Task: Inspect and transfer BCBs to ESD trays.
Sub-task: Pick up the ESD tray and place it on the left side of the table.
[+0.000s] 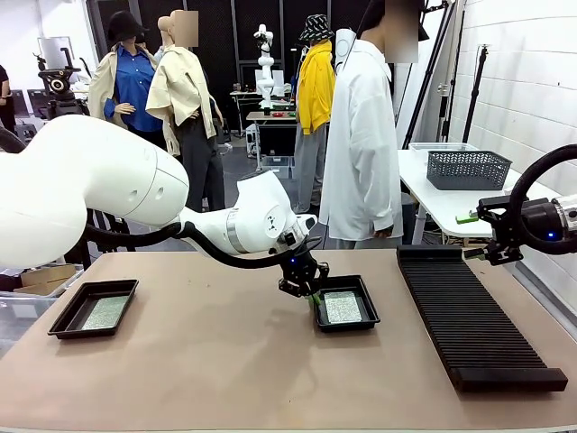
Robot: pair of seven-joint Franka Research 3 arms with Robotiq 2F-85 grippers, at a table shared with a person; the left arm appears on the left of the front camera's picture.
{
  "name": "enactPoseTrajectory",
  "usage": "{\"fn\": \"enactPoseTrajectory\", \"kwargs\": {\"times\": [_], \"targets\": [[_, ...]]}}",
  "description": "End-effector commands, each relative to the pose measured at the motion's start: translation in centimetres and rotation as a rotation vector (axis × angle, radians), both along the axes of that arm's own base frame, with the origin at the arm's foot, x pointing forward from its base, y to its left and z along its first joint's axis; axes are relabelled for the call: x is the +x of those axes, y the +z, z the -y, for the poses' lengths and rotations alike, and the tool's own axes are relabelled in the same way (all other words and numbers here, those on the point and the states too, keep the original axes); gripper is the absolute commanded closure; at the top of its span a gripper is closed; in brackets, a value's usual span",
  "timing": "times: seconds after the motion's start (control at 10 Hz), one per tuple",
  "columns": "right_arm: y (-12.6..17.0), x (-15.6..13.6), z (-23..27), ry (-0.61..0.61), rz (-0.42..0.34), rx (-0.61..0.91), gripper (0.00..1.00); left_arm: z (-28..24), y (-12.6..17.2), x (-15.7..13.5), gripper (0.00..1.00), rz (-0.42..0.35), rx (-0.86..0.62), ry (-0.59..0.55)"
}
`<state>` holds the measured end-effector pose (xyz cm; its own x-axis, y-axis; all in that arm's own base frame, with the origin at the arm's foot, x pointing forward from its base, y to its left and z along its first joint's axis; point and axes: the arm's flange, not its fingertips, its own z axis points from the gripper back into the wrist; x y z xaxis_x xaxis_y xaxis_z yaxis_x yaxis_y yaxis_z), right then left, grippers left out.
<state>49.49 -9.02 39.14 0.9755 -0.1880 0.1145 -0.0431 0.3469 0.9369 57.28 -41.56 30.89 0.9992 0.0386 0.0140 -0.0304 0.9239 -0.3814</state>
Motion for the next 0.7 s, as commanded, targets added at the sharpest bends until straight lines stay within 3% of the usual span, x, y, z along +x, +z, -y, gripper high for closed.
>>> {"fn": "enactPoseTrajectory", "kwargs": {"times": [0.0, 0.6], "targets": [[0.0, 0.0, 0.0, -0.003, 0.0, -0.001, 0.0, 0.0, 0.1, 0.1, 1.0, 0.003, -0.007, 0.008], [0.0, 0.0, 0.0, -0.003, 0.0, -0.001, 0.0, -4.0, 0.7, -1.0, 1.0, 0.003, 0.001, -0.041]]}}
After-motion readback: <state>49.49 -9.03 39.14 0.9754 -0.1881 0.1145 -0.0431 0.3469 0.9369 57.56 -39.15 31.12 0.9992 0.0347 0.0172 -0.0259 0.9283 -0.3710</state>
